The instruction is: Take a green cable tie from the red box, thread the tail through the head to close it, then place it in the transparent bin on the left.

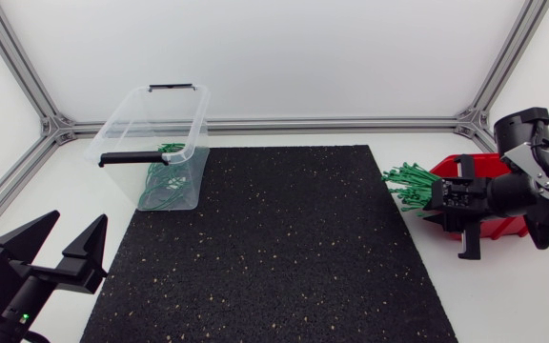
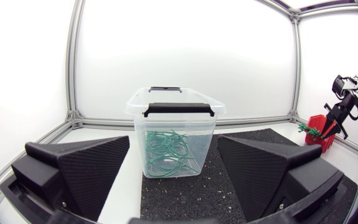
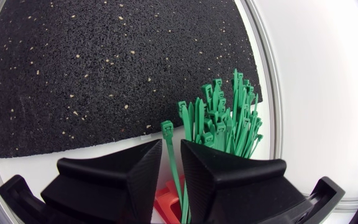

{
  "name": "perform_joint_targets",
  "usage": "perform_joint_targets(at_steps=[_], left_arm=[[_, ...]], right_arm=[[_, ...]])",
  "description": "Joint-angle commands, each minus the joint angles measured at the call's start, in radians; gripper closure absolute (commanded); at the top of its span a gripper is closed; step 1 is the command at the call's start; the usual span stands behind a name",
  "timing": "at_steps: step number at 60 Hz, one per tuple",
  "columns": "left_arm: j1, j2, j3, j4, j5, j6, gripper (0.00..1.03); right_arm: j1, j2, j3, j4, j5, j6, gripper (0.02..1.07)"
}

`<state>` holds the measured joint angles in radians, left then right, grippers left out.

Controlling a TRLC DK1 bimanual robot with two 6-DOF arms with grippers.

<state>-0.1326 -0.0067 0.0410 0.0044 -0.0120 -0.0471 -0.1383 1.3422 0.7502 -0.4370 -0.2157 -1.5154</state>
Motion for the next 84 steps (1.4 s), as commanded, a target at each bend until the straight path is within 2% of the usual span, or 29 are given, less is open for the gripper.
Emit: perform_joint_targets(at_steps=[1, 8, 11, 16, 20, 39, 43, 58, 75, 84], left_arm=[[-0.010, -0.003, -0.039, -0.021, 0.004, -0.023, 0.04], [-0.010, -0.003, -0.039, -0.021, 0.004, -0.023, 0.04], [-0.010, -0.003, -0.039, -0.021, 0.004, -0.023, 0.04], [-0.010, -0.003, -0.039, -0.021, 0.004, -0.023, 0.04], [-0.015, -0.003, -0.039, -0.021, 0.004, -0.023, 0.04], [-0.019, -0.003, -0.039, -0.021, 0.004, -0.025, 0.04], [-0.022, -0.003, -0.039, -0.021, 0.004, -0.025, 0.04], [-0.025, -0.003, -0.039, -0.021, 0.004, -0.025, 0.04], [-0.030, -0.003, -0.039, -0.021, 0.004, -0.025, 0.04], [-0.030, -0.003, -0.039, -0.021, 0.004, -0.025, 0.04]], right_arm=[[0.006, 0.031, -0.032, 0.024, 0.007, -0.016, 0.76], [0.006, 0.049, -0.041, 0.049, 0.015, -0.017, 0.77], [0.002, 0.049, -0.041, 0.049, 0.015, -0.019, 0.82], [-0.006, 0.048, -0.038, 0.049, 0.018, -0.022, 0.83], [-0.018, 0.044, -0.035, 0.049, 0.019, -0.031, 0.88], [-0.058, 0.040, -0.029, 0.050, 0.021, -0.052, 0.89], [-0.058, 0.043, -0.032, 0.053, 0.021, -0.052, 0.95], [-0.057, 0.034, -0.040, 0.057, 0.029, -0.046, 0.99], [-0.032, -0.071, 0.000, -0.060, 0.022, -0.043, 1.00], [-0.034, -0.104, 0.058, -0.161, -0.021, -0.035, 1.00]])
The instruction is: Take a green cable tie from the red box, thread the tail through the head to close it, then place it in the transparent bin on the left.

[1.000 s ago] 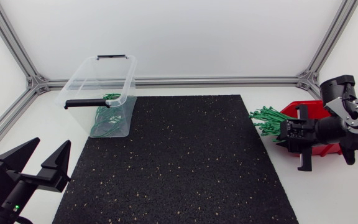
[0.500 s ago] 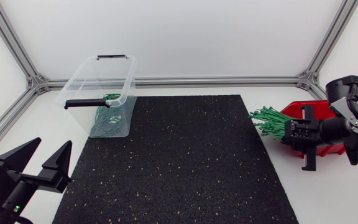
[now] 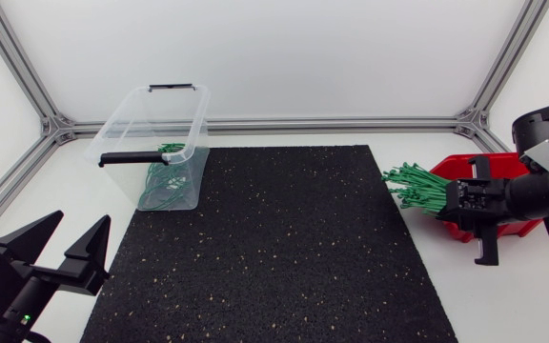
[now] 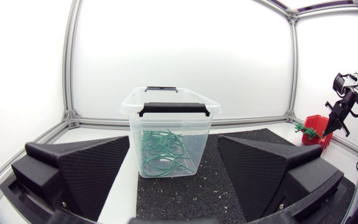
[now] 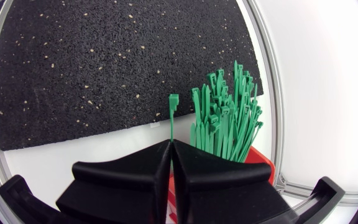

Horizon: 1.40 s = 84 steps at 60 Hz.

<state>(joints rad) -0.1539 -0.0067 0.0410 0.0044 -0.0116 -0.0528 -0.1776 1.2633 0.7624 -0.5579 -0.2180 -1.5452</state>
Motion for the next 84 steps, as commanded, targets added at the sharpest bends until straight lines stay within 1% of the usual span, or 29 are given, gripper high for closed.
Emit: perform_joint_targets(at_steps=[1, 21, 28, 36, 43, 55, 62, 73, 84], left_arm=[[-0.009, -0.003, -0.039, -0.021, 0.004, -0.019, 0.04], [-0.013, -0.006, -0.039, -0.020, 0.004, -0.021, 0.04], [-0.015, -0.006, -0.039, -0.020, 0.004, -0.021, 0.04], [-0.013, -0.007, -0.039, -0.018, 0.004, -0.021, 0.04], [-0.015, -0.007, -0.039, -0.015, 0.004, -0.022, 0.04], [-0.018, -0.009, -0.039, -0.011, 0.004, -0.024, 0.04], [-0.026, -0.009, -0.039, -0.009, 0.004, -0.024, 0.04], [-0.056, -0.009, -0.041, -0.006, 0.004, -0.024, 0.04], [-0.092, -0.009, -0.043, 0.000, 0.004, -0.024, 0.04]], right_arm=[[0.006, -0.030, 0.058, -0.059, -0.026, -0.001, 1.00], [0.021, -0.059, 0.265, -0.366, -0.139, 0.069, 1.00], [0.072, -0.071, 0.336, -0.456, -0.156, 0.123, 1.00], [0.185, -0.096, 0.436, -0.545, -0.159, 0.238, 1.00], [0.311, -0.100, 0.529, -0.597, -0.159, 0.376, 1.00], [0.480, -0.067, 0.630, -0.634, -0.159, 0.571, 1.00], [0.541, -0.038, 0.683, -0.663, -0.182, 0.659, 1.00], [0.592, 0.018, 0.744, -0.715, -0.271, 0.772, 1.00], [0.576, 0.084, 0.810, -0.787, -0.411, 0.821, 1.01]])
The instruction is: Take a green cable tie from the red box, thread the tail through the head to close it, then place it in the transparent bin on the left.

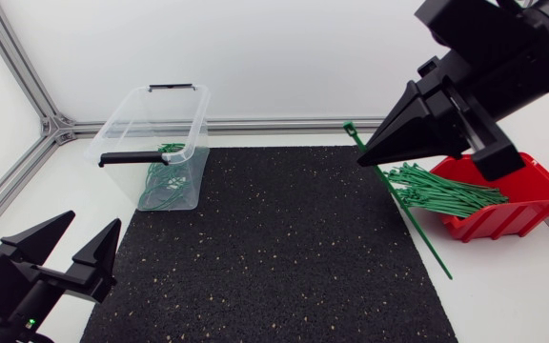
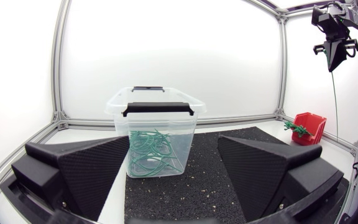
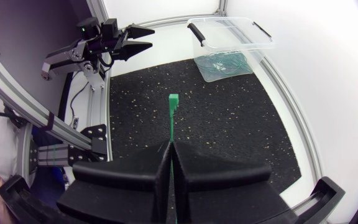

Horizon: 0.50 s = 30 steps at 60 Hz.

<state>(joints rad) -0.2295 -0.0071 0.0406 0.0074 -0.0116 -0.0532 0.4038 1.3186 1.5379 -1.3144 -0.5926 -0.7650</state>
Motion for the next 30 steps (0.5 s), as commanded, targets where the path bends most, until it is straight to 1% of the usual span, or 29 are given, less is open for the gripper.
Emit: perform_joint_targets(at_steps=[1, 7, 14, 19, 29, 30], left_arm=[[-0.018, -0.008, -0.042, -0.001, 0.004, -0.023, 0.04], [-0.024, -0.008, -0.042, 0.006, 0.004, -0.027, 0.04], [-0.030, -0.008, -0.044, 0.014, 0.004, -0.030, 0.04], [-0.044, -0.008, -0.042, 0.016, 0.004, -0.033, 0.04], [-0.067, -0.008, -0.044, 0.017, 0.004, -0.040, 0.04], [-0.070, -0.008, -0.044, 0.017, 0.004, -0.040, 0.04]], right_arm=[[-0.005, 0.030, 0.036, -0.034, -0.046, 0.046, 1.01], [0.000, 0.037, 0.034, -0.045, -0.108, 0.069, 1.01], [-0.002, 0.048, 0.021, -0.055, -0.153, 0.072, 1.01], [-0.008, 0.068, -0.001, -0.068, -0.211, 0.081, 1.01], [-0.010, 0.091, -0.053, -0.046, -0.253, 0.079, 1.01], [-0.011, 0.096, -0.055, -0.046, -0.268, 0.079, 1.01]])
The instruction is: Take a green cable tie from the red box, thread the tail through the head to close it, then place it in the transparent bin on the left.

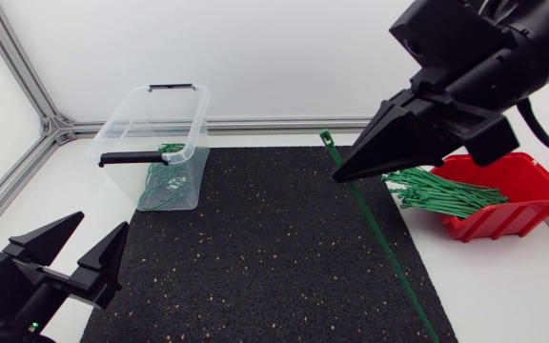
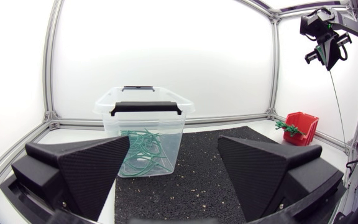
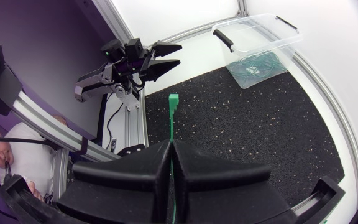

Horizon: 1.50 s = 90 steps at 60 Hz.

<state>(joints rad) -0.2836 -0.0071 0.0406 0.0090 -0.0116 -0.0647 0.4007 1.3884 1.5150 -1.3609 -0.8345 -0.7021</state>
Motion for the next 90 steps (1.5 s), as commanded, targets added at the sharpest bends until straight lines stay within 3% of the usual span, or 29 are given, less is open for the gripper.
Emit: perform_joint_targets(at_steps=[1, 30, 39, 47, 57, 73, 84, 90], left_arm=[[-0.019, -0.008, -0.044, 0.016, 0.004, -0.030, 0.04], [-0.020, -0.001, -0.002, 0.045, 0.004, -0.060, 0.07], [-0.014, 0.211, 0.117, 0.036, 0.012, -0.115, 0.08], [0.046, 0.279, 0.197, 0.011, 0.159, -0.190, 0.08], [0.029, 0.381, 0.334, -0.027, 0.251, -0.225, 0.10], [0.061, 0.731, 0.565, -0.116, 0.538, -0.257, 0.15], [0.050, 0.937, 0.719, -0.161, 0.596, -0.242, 0.15], [0.014, 1.024, 0.791, -0.188, 0.601, -0.150, 0.15]], right_arm=[[-0.011, 0.027, -0.033, 0.000, -0.031, 0.016, 1.01], [-0.014, 0.087, -0.076, 0.034, -0.106, -0.004, 1.01], [-0.005, 0.095, -0.056, 0.036, -0.114, 0.001, 1.01], [0.003, 0.101, -0.053, 0.040, -0.114, 0.001, 1.01], [0.004, 0.107, -0.058, 0.054, -0.117, 0.000, 1.01], [0.003, 0.123, -0.055, 0.085, -0.135, 0.001, 1.01], [-0.013, 0.136, -0.061, 0.109, -0.150, -0.004, 1.01], [-0.030, 0.149, -0.062, 0.121, -0.166, -0.008, 1.01]])
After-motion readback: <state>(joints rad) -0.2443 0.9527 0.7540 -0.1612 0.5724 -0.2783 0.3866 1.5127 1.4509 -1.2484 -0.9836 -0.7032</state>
